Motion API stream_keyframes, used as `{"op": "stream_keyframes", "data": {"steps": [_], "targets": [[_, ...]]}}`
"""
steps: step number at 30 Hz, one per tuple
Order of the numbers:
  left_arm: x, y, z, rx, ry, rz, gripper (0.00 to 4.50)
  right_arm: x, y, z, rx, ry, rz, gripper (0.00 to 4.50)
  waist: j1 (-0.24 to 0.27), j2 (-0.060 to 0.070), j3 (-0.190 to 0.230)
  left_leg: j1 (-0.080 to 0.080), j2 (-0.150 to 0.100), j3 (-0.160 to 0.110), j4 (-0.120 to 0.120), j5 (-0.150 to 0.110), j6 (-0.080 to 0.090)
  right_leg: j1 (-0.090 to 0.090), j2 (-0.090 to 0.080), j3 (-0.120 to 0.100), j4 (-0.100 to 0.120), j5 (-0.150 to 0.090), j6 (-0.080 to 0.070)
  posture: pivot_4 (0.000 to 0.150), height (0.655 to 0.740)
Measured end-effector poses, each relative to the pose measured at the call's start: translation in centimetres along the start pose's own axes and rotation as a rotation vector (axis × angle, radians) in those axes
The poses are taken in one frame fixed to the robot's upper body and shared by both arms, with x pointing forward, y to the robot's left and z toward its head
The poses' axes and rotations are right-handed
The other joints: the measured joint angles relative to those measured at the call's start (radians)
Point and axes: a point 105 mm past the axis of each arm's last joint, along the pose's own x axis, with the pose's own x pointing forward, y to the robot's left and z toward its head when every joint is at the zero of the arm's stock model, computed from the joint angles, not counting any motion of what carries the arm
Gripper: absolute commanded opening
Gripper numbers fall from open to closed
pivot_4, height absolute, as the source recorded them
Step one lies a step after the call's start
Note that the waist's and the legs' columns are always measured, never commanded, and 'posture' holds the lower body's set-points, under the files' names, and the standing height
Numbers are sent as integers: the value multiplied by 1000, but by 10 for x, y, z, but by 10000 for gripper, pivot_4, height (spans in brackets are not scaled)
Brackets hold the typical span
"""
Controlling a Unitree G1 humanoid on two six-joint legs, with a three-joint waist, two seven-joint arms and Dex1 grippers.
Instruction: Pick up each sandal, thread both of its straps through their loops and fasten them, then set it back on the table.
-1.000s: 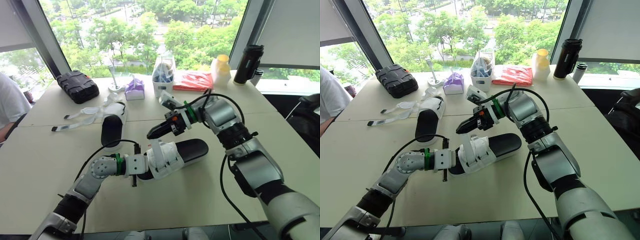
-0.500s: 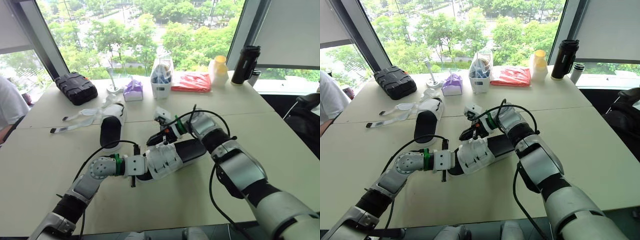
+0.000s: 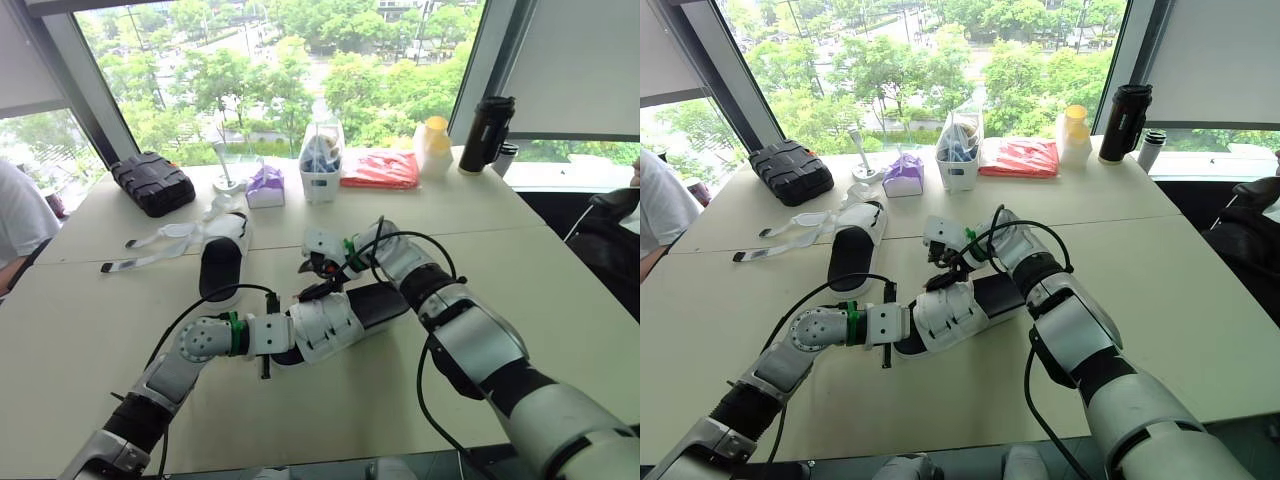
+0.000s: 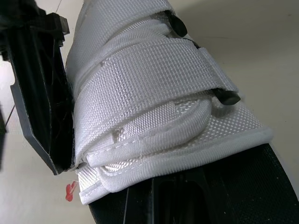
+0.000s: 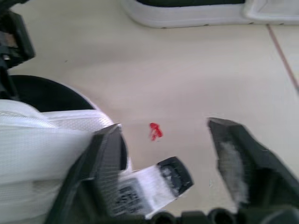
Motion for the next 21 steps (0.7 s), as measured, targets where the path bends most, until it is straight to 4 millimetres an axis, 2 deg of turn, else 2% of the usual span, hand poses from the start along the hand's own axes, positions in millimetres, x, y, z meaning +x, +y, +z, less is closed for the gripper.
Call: {"op": "stream_keyframes", "data": {"steps": [5, 7, 10, 13, 16, 19, 21], "targets": [[0, -1, 0, 0, -1, -1, 0, -1, -11, -3, -9, -14, -105, 44411, 3, -1, -3, 0, 0, 0, -5, 0, 0, 0, 0, 0, -2, 0, 0, 1500, 7400], [-1, 0, 1, 7, -1, -1, 0, -10, -22, -6, -12, -25, -187, 44411, 3, -1, -2, -1, 0, 0, -6, 0, -1, -1, 0, 1, -2, 0, 0, 1500, 7400], [-3, -1, 2, 16, 2, -3, 0, -39, -42, -5, -70, -64, -321, 44411, 2, -1, -1, -2, 0, 1, -8, 1, -1, -1, 0, 1, -2, 0, -1, 1500, 7400], [-7, -1, 2, 29, 10, -6, 0, -72, -53, 11, -237, -126, -410, 44411, -2, -1, 1, -2, 0, 1, -9, 1, -1, -2, 0, 2, -3, -1, -2, 1500, 7400], [-9, -2, 2, 27, 16, -5, 0, -93, -43, 13, -448, -156, -453, 44411, -2, -4, 1, -2, 0, 1, -9, 0, -1, -2, 1, 1, -3, -3, -1, 1500, 7400], [-18, -4, 4, 11, 26, 4, 0, -101, -19, -20, -550, -123, -433, 44411, -12, -6, 5, -3, 2, 3, -10, 0, 0, -4, 1, 3, -2, -4, -2, 1500, 7400], [-26, -4, 4, -6, 38, 12, 0, -107, -8, -33, -625, -104, -432, 44411, -29, -4, 14, -4, 2, 5, -11, 0, 0, -6, 1, 5, -2, -4, -2, 1500, 7400]]}}
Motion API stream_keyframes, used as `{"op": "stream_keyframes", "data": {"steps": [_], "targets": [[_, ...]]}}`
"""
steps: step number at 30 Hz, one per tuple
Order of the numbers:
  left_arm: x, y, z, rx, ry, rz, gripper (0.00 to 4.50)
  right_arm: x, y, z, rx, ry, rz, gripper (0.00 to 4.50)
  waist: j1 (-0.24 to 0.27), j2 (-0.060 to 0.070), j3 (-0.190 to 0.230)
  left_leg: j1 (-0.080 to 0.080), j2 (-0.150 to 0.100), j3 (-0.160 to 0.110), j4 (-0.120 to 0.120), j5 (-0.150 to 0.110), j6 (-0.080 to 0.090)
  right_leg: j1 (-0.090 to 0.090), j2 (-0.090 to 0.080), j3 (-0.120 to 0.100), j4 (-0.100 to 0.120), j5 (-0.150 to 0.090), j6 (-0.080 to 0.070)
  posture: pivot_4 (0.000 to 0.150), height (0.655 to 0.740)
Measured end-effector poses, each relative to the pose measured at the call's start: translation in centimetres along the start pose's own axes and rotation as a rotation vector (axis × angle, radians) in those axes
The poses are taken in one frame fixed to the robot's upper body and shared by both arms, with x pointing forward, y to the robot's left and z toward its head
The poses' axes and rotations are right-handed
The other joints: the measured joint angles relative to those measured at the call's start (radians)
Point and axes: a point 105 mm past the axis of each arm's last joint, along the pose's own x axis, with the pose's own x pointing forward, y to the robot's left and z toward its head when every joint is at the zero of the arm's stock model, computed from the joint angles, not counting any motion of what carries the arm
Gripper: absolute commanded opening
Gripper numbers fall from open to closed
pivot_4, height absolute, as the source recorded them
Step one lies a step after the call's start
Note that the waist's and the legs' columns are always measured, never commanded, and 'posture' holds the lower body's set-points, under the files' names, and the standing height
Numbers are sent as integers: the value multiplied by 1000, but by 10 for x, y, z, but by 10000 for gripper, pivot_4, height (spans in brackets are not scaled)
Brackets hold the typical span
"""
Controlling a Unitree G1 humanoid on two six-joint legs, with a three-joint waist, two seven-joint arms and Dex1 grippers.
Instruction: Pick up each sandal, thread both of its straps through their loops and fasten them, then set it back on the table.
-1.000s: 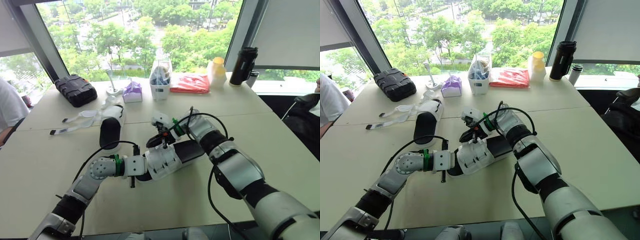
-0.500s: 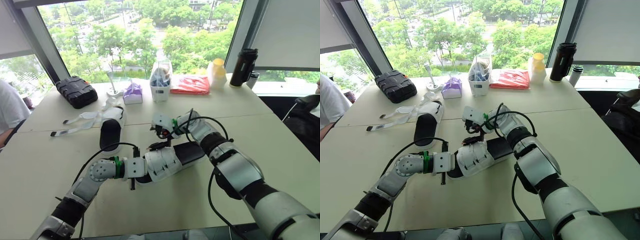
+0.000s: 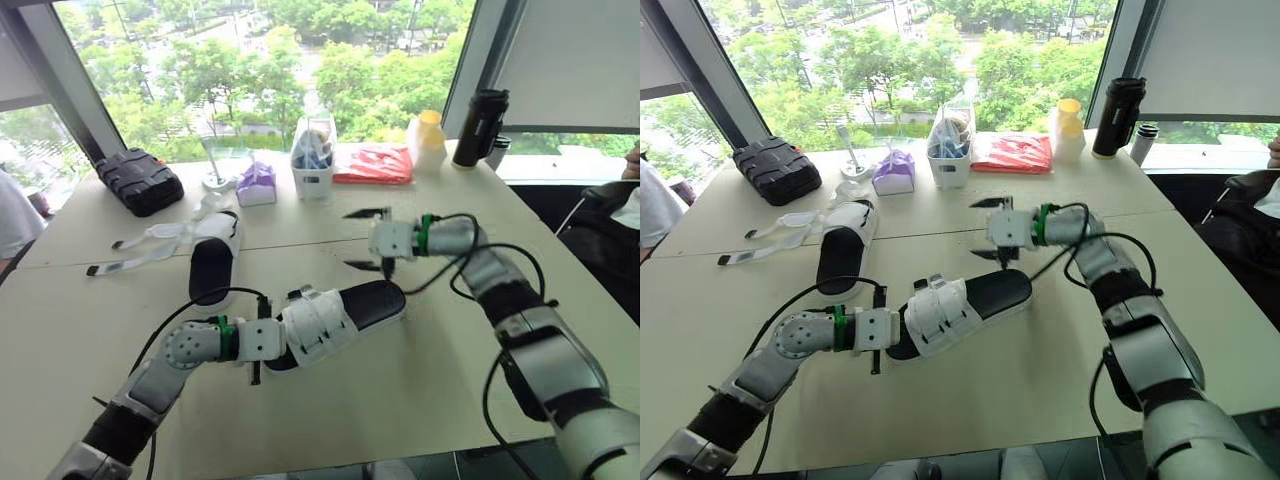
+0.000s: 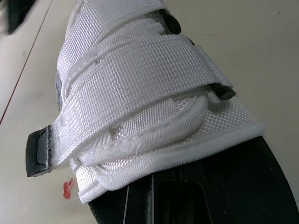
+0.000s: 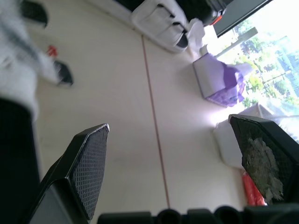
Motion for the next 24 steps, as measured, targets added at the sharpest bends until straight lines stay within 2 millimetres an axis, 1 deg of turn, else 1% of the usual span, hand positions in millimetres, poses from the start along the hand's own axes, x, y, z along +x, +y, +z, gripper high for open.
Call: {"op": "stream_keyframes", "data": {"steps": [2, 4, 6, 8, 10, 12, 14, 15, 16, 17, 19, 22, 24], "targets": [[-6, 0, 0, -16, 11, 0, 0, -12, 5, -1, -124, 5, 15, 44411, -8, -1, 6, 0, 0, 2, -1, 0, 0, -2, 1, 1, 1, 0, 0, 1500, 7400], [-15, -1, 1, -12, 29, -1, 0, -20, 11, 7, -254, -36, 19, 44411, -14, -3, 8, 0, 2, 2, -2, 0, 0, -2, 3, 1, 1, -1, -2, 1500, 7400], [-24, -2, 2, -10, 49, -3, 0, -25, 25, 14, -341, -94, 37, 44411, -15, -7, 11, 0, 4, 2, -3, 0, 1, -2, 5, 2, 1, -2, -3, 1500, 7400], [-33, -1, 2, -27, 62, 5, 0, -24, 42, 19, -390, -147, 68, 44411, -15, -7, 15, 0, 4, 2, -3, 0, 1, -3, 5, 2, 1, -1, -4, 1500, 7400], [-39, -2, 4, -65, 64, 11, 0, -20, 48, 26, -431, -189, 64, 44411, -15, -8, 22, 0, 4, 3, -2, 0, 0, -3, 5, 3, 1, -1, -4, 1500, 7400], [-44, -4, 3, -102, 72, 14, 0, -17, 47, 30, -472, -213, 54, 44411, -13, -11, 27, 0, 4, 3, 0, 0, 0, -3, 5, 3, 3, -1, -5, 1500, 7400], [-50, -6, 2, -163, 73, 39, 0, -7, 47, 37, -502, -248, 41, 44411, -13, -14, 29, -1, 4, 2, 1, 0, -1, -3, 6, 3, 4, -1, -5, 1500, 7400], [-54, -6, 2, -204, 70, 58, 0, 1, 48, 43, -517, -276, 34, 44411, -14, -15, 31, -1, 4, 3, 1, 1, -1, -4, 6, 3, 5, -1, -5, 1500, 7400], [-57, -5, 3, -233, 67, 74, 0, 7, 50, 48, -533, -300, 33, 44411, -13, -17, 32, -2, 4, 2, 1, 1, -2, -6, 6, 4, 7, -1, -5, 1500, 7400], [-61, -4, 5, -257, 63, 91, 0, 12, 51, 53, -554, -321, 32, 44411, -9, -18, 33, -6, 4, 3, 2, 3, -5, -12, 5, 5, 12, -1, -6, 1500, 7400], [-68, -4, 7, -316, 56, 129, 0, 18, 49, 58, -599, -345, 28, 44411, -1, -19, 34, -17, 3, 3, 4, 9, -16, -24, 4, 5, 15, 0, -7, 1500, 7400], [-81, -4, 7, -421, 42, 187, 0, 24, 51, 68, -663, -411, 29, 44411, 4, -22, 35, -18, 3, 2, 3, 10, -18, -25, 5, 5, 16, 0, -8, 1500, 7400], [-91, 0, 7, -458, 42, 236, 0, 30, 55, 77, -711, -467, 33, 44411, 5, -22, 36, -17, 3, 3, 3, 11, -20, -25, 6, 5, 16, 1, -9, 1500, 7400]]}}
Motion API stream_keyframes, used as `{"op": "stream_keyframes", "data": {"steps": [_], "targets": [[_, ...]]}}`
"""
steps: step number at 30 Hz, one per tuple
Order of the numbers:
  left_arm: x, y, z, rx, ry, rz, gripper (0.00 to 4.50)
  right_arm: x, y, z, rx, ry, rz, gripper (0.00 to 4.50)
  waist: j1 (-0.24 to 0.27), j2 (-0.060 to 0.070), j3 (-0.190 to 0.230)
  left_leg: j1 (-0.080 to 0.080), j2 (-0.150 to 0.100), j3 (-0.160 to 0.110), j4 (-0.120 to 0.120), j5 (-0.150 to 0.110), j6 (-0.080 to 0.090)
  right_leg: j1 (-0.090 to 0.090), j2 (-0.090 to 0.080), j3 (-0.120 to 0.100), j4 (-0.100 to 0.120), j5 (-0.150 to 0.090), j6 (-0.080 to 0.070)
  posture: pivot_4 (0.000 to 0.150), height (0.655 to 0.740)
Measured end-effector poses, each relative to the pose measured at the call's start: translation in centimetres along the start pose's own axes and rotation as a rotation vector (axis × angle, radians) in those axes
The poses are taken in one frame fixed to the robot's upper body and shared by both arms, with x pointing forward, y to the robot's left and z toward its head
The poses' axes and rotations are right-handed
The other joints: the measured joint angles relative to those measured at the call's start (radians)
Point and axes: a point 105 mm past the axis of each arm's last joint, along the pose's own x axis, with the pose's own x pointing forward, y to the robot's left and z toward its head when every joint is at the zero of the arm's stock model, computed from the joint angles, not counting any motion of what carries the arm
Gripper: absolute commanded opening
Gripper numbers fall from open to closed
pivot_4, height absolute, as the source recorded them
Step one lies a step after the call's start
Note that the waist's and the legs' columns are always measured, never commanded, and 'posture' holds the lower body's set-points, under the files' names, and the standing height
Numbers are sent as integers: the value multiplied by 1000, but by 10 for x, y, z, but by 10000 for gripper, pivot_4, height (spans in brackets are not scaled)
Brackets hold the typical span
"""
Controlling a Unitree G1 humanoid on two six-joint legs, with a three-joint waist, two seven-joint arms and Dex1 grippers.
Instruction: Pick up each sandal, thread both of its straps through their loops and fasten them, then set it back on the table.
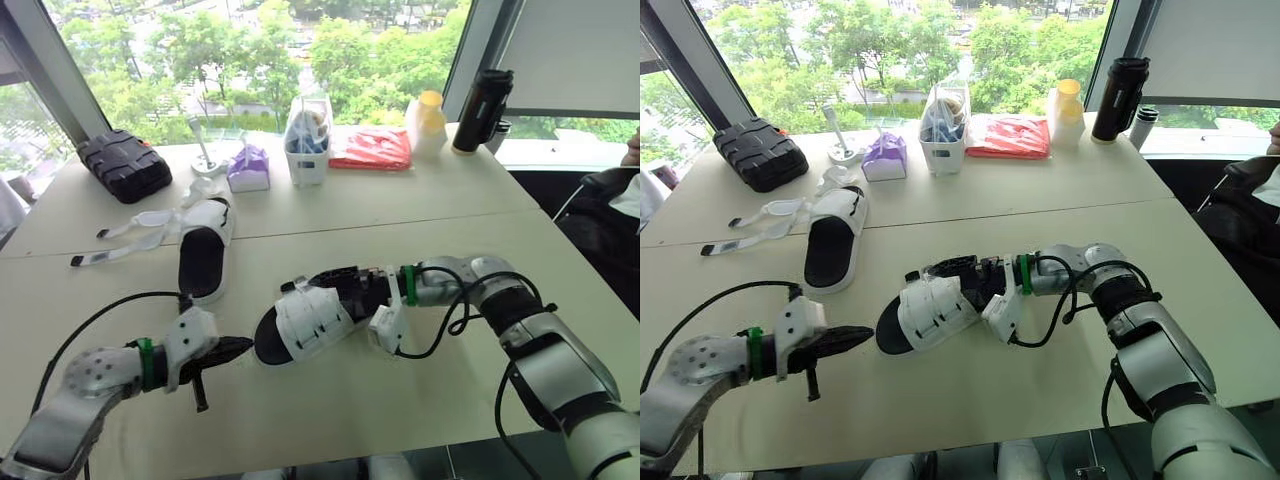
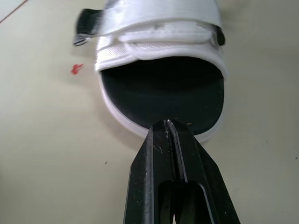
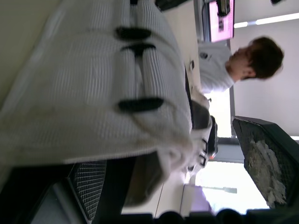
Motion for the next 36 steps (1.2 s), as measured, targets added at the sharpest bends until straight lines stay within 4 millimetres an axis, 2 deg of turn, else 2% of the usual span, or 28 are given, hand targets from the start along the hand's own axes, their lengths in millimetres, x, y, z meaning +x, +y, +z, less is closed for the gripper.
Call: {"op": "stream_keyframes", "data": {"steps": [3, 6, 12, 13, 19, 20, 22, 26, 30, 33, 36], "targets": [[-7, 8, 3, -17, -5, 52, 0, 13, -3, 8, -66, -74, -12, 44411, -1, -1, 0, 0, 0, 0, 0, 1, -2, 0, 1, 0, 1, 1, -1, 1500, 7400], [-8, 10, 5, -21, -13, 70, 0, 18, -4, 9, -110, -105, -15, 36342, -2, -1, 0, 1, 0, 1, 0, 2, -3, 0, 1, 0, 1, 1, -2, 1500, 7400], [-7, 11, 7, -25, -23, 94, 0, 27, -5, 8, -176, -142, -31, 4427, -4, -1, 0, 1, 1, 2, -1, 2, -3, -1, 2, 0, 2, 1, -3, 1500, 7400], [-7, 11, 7, -25, -23, 98, 0, 27, -7, 8, -187, -151, -34, 237, -6, -2, 0, 1, 1, 3, -1, 2, -3, 0, 3, 0, 2, 2, -4, 1500, 7400], [-6, 13, 7, -26, -29, 117, 0, 25, -6, -2, -176, -88, -47, 237, -4, -4, -1, 2, 2, 3, 1, 3, -4, 2, 4, 0, 2, 2, -7, 1500, 7400], [-6, 13, 8, -24, -31, 122, 0, 24, -5, -8, -167, -48, -48, 237, -4, -4, -1, 2, 2, 3, 1, 3, -3, 2, 4, 0, 2, 3, -8, 1500, 7400], [-5, 15, 10, -23, -41, 132, 0, 16, -5, -33, -128, 115, -48, 237, -2, -4, -1, 3, 2, 3, 2, 2, -1, 3, 4, 0, 1, 3, -10, 1500, 7400], [-2, 15, 12, -17, -47, 130, 0, -26, -6, -100, -11, 568, -32, 237, -1, -4, 0, 2, 2, 2, 3, 2, -1, 4, 5, -1, 1, 4, -11, 1500, 7400], [1, 20, 17, 6, -64, 145, 0, -68, -13, -143, 113, 909, -51, 237, -8, -4, 0, 2, 4, 3, 1, 2, -1, 1, 7, -1, 2, 6, -9, 1500, 7400], [4, 25, 19, 14, -72, 155, 0, -103, -10, -167, 244, 1189, -70, 237, -12, -4, 1, 0, 5, 2, -1, 4, -4, -2, 7, -1, 3, 6, -9, 1500, 7400], [7, 24, 12, -4, -54, 150, 0, -116, 1, -173, 332, 1336, -69, 237, -20, -4, 0, -1, 5, 3, -1, 4, -5, -4, 7, 0, 3, 6, -9, 1500, 7400]]}}
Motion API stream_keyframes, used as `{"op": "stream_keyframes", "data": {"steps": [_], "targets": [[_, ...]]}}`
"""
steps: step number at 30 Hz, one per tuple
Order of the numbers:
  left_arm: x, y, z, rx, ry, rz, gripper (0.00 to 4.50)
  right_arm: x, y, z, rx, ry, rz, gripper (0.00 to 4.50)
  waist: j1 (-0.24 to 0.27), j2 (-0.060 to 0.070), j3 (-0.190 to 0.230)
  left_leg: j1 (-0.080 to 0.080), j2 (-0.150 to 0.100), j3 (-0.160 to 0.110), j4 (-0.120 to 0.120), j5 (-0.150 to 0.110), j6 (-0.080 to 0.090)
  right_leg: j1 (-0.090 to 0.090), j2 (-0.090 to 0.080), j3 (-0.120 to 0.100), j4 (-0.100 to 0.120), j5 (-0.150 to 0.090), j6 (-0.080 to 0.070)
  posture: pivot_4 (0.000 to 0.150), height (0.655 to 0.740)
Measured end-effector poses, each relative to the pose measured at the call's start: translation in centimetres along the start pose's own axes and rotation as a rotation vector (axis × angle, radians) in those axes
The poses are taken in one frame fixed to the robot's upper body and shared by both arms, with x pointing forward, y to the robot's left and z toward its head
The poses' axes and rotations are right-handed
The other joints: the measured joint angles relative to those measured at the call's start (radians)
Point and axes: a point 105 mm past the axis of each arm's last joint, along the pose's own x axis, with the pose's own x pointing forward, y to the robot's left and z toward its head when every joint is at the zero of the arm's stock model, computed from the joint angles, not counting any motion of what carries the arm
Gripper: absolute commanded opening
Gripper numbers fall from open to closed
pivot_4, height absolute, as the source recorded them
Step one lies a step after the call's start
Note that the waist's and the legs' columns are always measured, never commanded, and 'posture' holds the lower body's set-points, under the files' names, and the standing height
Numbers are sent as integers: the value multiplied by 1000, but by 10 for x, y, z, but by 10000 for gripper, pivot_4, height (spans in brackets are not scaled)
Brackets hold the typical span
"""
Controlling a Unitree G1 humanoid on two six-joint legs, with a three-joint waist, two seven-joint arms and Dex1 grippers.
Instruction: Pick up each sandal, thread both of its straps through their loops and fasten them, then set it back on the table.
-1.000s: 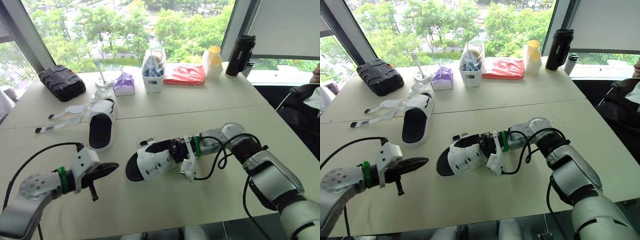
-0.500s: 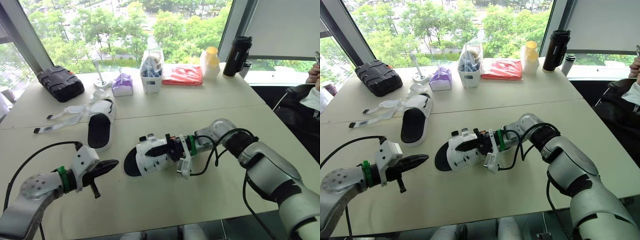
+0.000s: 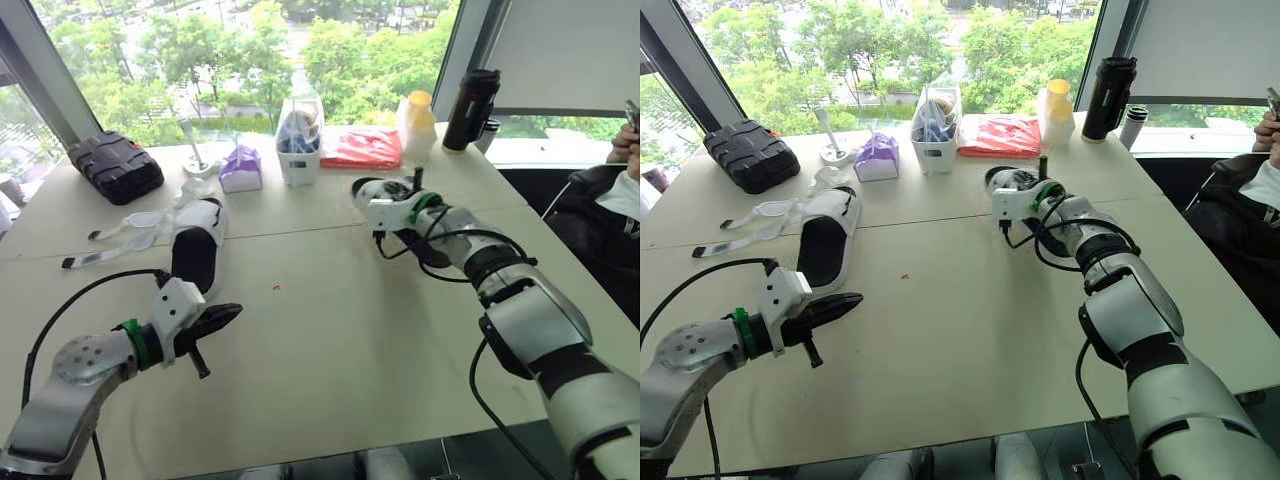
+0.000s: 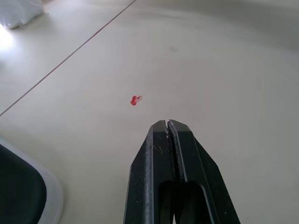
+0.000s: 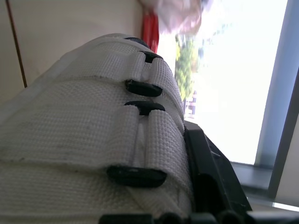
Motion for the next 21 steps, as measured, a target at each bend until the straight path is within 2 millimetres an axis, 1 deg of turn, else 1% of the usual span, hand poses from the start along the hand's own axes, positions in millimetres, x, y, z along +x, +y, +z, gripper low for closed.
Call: {"op": "stream_keyframes", "data": {"steps": [1, 3, 5, 10, 16, 18, 19, 21], "targets": [[1, 0, -2, -5, 5, -2, 0, 1, 4, 0, 30, 31, 10, 237, -5, 0, 0, -1, 0, 0, 0, 0, 0, -1, 0, 0, 0, 0, 0, 1500, 7400], [4, 1, -2, -6, 0, -3, 0, 3, 14, 1, 146, 92, 42, 237, -10, 0, 0, -1, 0, 0, 0, 0, 0, -2, 0, 1, 1, 0, 0, 1500, 7400], [5, 1, 0, 7, -10, -3, 0, 5, 16, 4, 196, 131, 46, 237, -9, 1, 0, -1, 0, 0, 1, 0, 0, -2, 0, 1, 2, 0, 0, 1500, 7400], [5, 2, 0, 13, -7, 1, 0, 5, 17, 3, 192, 207, 36, 237, -8, 1, 0, -1, -1, 0, 1, 0, 1, -2, -1, 1, 2, 0, 0, 1500, 7400], [6, -1, -3, 2, -9, 2, 0, 6, 18, 7, 171, 229, 42, 237, -8, 1, 0, -1, -1, 0, 1, 0, 1, -2, -1, 1, 2, 0, 0, 1500, 7400], [7, -2, -3, 2, -6, 0, 0, 6, 18, 7, 166, 232, 43, 9162, -8, 1, 0, -1, -1, 0, 1, 0, 1, -2, -1, 1, 2, 0, 0, 1500, 7400], [7, -3, -4, 2, -4, -3, 0, 6, 19, 8, 170, 234, 44, 12106, -8, 1, 0, -1, -1, 0, 1, 0, 0, -2, -1, 1, 3, 0, 0, 1500, 7400], [8, -3, -5, 0, -3, -2, 0, 6, 19, 8, 188, 238, 51, 21378, -8, 1, 0, -1, -1, 0, 2, 0, 1, -2, -1, 1, 3, 0, 0, 1500, 7400]]}}
